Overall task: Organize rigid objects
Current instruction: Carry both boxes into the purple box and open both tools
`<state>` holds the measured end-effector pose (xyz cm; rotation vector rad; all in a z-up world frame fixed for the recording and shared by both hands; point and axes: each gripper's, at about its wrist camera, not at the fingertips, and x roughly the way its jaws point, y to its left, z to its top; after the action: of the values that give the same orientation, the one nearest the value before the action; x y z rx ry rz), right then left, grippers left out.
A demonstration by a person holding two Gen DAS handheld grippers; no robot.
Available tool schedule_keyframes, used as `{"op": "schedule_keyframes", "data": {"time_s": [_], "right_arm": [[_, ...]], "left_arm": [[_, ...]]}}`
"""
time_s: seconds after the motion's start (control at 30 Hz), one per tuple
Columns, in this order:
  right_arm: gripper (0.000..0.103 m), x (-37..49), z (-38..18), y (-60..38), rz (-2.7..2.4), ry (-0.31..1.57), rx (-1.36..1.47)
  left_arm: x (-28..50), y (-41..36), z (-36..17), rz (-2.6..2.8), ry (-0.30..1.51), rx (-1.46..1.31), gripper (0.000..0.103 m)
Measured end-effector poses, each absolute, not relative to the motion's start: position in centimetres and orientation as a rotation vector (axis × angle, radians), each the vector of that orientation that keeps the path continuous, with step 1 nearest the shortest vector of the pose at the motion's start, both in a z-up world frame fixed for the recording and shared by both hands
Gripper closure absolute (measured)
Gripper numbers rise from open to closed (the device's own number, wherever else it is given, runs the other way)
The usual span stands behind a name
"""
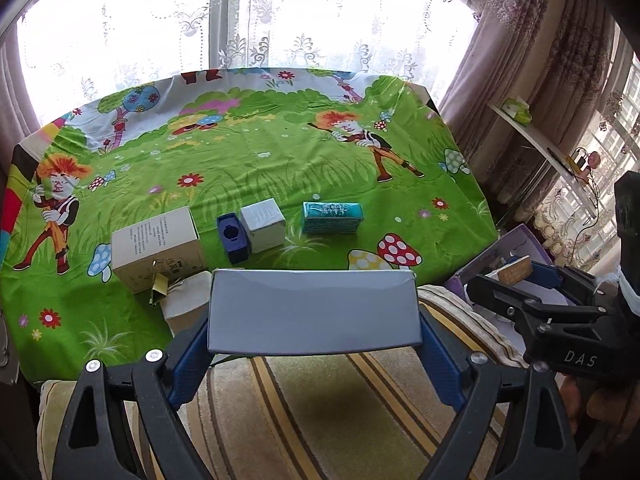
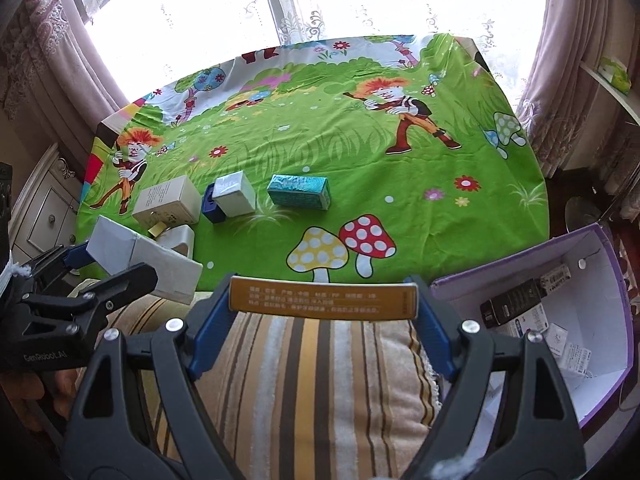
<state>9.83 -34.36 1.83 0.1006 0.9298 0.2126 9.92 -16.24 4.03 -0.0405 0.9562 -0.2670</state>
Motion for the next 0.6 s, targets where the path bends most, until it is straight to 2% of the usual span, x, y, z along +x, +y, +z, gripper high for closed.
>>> {"op": "schedule_keyframes", "data": {"time_s": [0.6], "right_arm": [[0.019, 5.0, 2.6, -49.0, -0.194, 0.871, 0.142]], "left_arm": [[7.3, -28.8, 4.3, -0.615, 0.993, 0.028, 0.011]]}}
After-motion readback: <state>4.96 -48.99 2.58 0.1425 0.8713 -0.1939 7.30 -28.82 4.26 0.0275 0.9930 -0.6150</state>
